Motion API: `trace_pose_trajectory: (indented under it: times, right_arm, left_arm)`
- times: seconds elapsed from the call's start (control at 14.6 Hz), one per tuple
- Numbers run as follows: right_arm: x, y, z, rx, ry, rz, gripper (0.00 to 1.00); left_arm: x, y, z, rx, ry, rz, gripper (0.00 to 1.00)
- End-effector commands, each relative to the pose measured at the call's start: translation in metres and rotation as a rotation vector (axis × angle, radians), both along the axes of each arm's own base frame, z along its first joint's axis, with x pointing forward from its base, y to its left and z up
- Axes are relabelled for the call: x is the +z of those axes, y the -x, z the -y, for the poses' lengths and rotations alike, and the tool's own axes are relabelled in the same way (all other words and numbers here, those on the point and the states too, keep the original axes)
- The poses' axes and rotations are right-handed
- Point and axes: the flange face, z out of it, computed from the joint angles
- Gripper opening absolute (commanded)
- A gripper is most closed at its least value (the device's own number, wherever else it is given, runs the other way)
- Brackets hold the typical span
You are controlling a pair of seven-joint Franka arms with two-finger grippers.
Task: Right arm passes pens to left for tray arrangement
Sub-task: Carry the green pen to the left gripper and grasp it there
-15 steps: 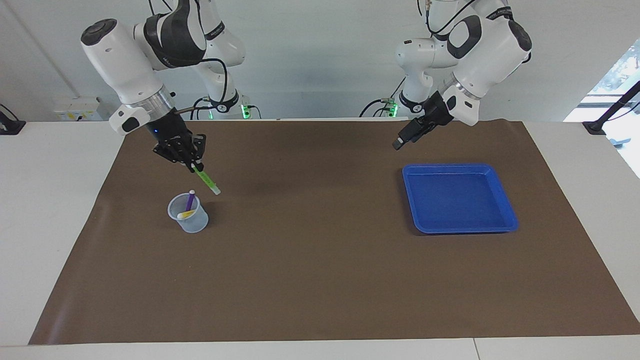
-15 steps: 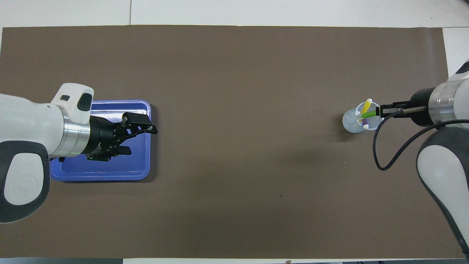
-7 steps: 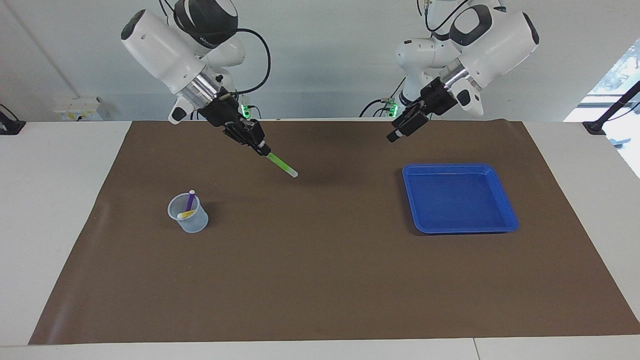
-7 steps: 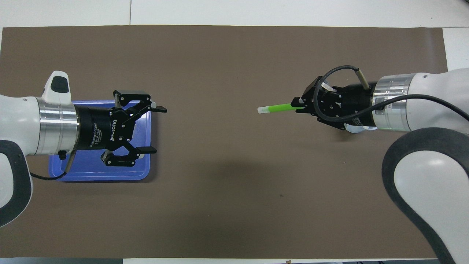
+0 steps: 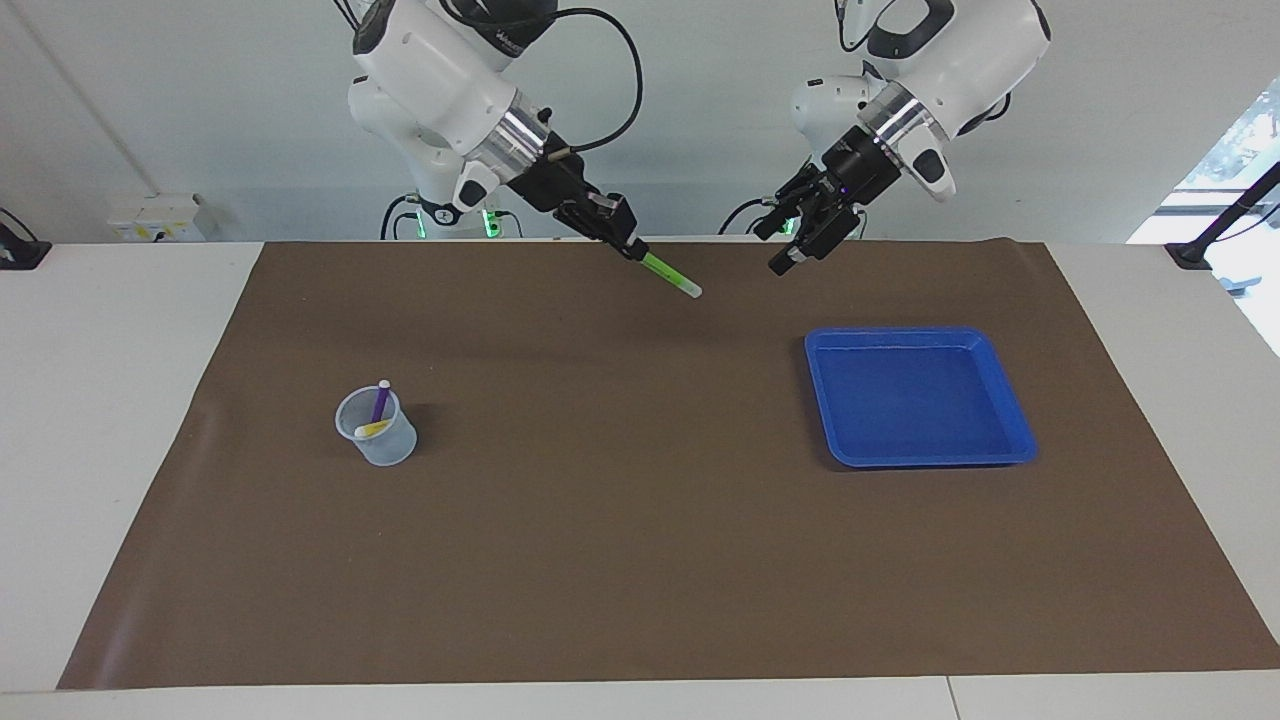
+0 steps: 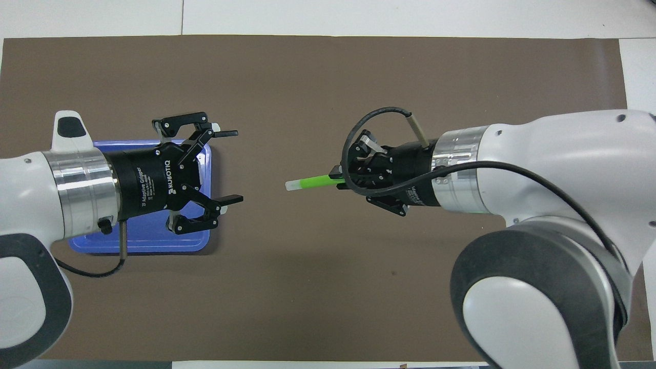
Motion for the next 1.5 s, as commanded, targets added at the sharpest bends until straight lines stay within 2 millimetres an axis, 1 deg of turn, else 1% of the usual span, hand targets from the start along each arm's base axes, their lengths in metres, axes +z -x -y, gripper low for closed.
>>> trace_pose_trajectory:
  times: [0.0,0.14,0.2,0.34,0.41,0.55,0.61,0.82,1.02,1.23,1.43]
  right_arm:
    - [0.003,0.010,-0.025,-0.014,-0.026,-0.069,0.00]
    - [0.003,0.019,-0.038,-0.007,-0.024,-0.087,0.00]
    - [0.003,0.020,-0.040,-0.009,-0.024,-0.093,0.00]
    - [0.003,0.022,-0.044,-0.014,-0.026,-0.104,0.00]
    - [0.006,0.025,-0.050,-0.008,-0.030,-0.105,0.00]
    - [0.008,0.028,-0.054,-0.012,-0.032,-0.111,0.00]
    - [0.009,0.032,-0.060,-0.003,-0.032,-0.112,0.00]
    - [0.010,0.033,-0.062,-0.005,-0.033,-0.113,0.00]
    - [0.010,0.033,-0.064,-0.003,-0.033,-0.107,0.00]
    - [0.011,0.033,-0.064,-0.004,-0.033,-0.106,0.00]
    - [0.012,0.034,-0.064,-0.004,-0.034,-0.100,0.00]
  left_arm:
    - [-0.001,0.041,0.005,0.112,0.026,-0.018,1.00]
    - [0.000,0.050,0.014,0.123,0.013,-0.044,1.00]
    - [-0.005,0.052,0.014,0.114,0.003,-0.062,1.00]
    - [-0.006,0.064,0.016,0.082,-0.031,-0.110,1.00]
    - [-0.009,0.069,0.016,0.096,-0.052,-0.124,1.00]
    - [-0.021,0.080,0.012,0.114,-0.076,-0.147,1.00]
    - [-0.027,0.085,0.009,0.123,-0.083,-0.157,1.00]
    - [-0.034,0.088,0.014,0.125,-0.092,-0.165,1.00]
    - [-0.040,0.089,0.013,0.124,-0.100,-0.178,1.00]
    - [-0.041,0.089,0.013,0.126,-0.099,-0.182,1.00]
    - [-0.042,0.084,0.011,0.156,-0.090,-0.184,0.99]
